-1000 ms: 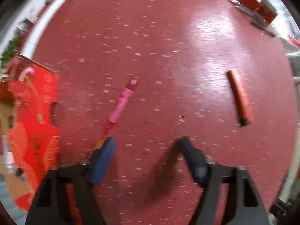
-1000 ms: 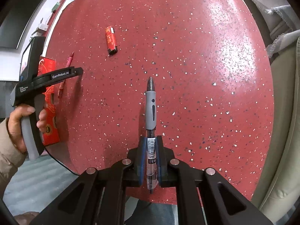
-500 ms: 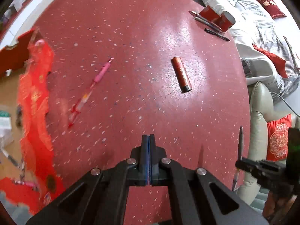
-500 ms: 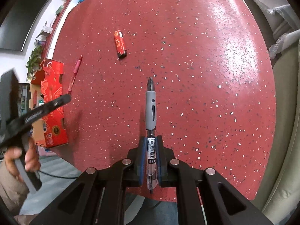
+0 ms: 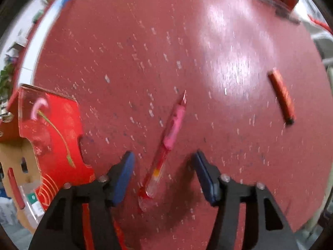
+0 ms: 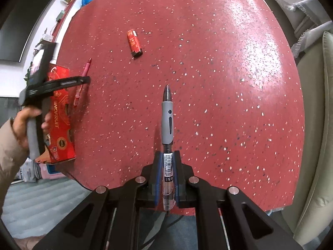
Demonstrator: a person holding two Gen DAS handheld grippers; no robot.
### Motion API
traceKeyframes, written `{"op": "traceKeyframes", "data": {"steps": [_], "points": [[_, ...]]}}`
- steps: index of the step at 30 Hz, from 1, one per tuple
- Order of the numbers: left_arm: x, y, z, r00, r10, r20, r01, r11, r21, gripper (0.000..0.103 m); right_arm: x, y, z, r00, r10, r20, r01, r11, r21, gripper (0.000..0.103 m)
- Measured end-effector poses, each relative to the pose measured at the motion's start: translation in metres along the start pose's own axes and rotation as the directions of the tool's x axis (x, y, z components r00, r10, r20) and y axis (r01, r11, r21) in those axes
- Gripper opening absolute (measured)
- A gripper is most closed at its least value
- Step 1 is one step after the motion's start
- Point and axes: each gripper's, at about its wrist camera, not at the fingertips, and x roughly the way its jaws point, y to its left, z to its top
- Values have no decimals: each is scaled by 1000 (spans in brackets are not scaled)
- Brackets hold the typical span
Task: Organize rigid objects
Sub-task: 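Lift the grey pen and pink pen and carry them toward the cardboard box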
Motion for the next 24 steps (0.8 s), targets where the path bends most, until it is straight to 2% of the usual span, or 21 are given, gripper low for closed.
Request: {"op": "traceKeyframes", "data": {"steps": [1, 2, 3, 4, 5, 6, 7, 9, 11, 14, 20, 24], "points": [[2, 0, 1, 999, -27, -17, 27, 1000, 2, 68, -1, 0, -2, 1000, -1, 4, 1, 1000, 7, 11], [2, 2, 0, 998, -62, -32, 62, 998, -4, 62, -2, 0, -4, 1000, 2, 10, -2, 1000, 23, 11], [0, 2, -1, 995, -94, -36, 94, 996, -3, 46, -2, 0, -5, 1000, 6, 11, -6, 999, 31, 11], [-2, -1, 0, 995, -88, -41, 89, 996, 28, 33, -3, 1, -6, 1000, 10, 16, -11, 999, 42, 11], [-5, -5, -2, 994, -98, -48, 101, 993, 57, 12, -3, 2, -7, 1000, 8, 20, -9, 999, 45, 11], [-7, -8, -6, 986, -148, -77, 153, 986, 66, 10, -4, 3, -8, 1000, 5, 23, -6, 999, 46, 11], [-11, -11, -9, 983, -168, -72, 173, 982, 71, 10, -4, 5, -9, 1000, 4, 28, -5, 999, 48, 11], [-28, -14, -20, 978, -209, -25, 210, 974, 87, 10, -6, 9, -10, 999, 2, 39, -4, 999, 52, 11], [-51, -13, -33, 957, -288, 18, 286, 956, 70, 10, -8, 12, -11, 999, 5, 52, -8, 998, 58, 11], [-81, -11, -50, 930, -362, 68, 358, 932, 62, 10, -11, 18, -13, 997, 15, 73, -20, 997, 73, 11], [-131, 7, -86, 892, -425, 154, 422, 905, 51, 10, -16, 33, -20, 994, 25, 109, -34, 995, 89, 11], [-156, 36, -126, 867, -454, 205, 463, 886, 6, 10, -21, 45, -31, 989, 37, 143, -52, 993, 103, 11]]}}
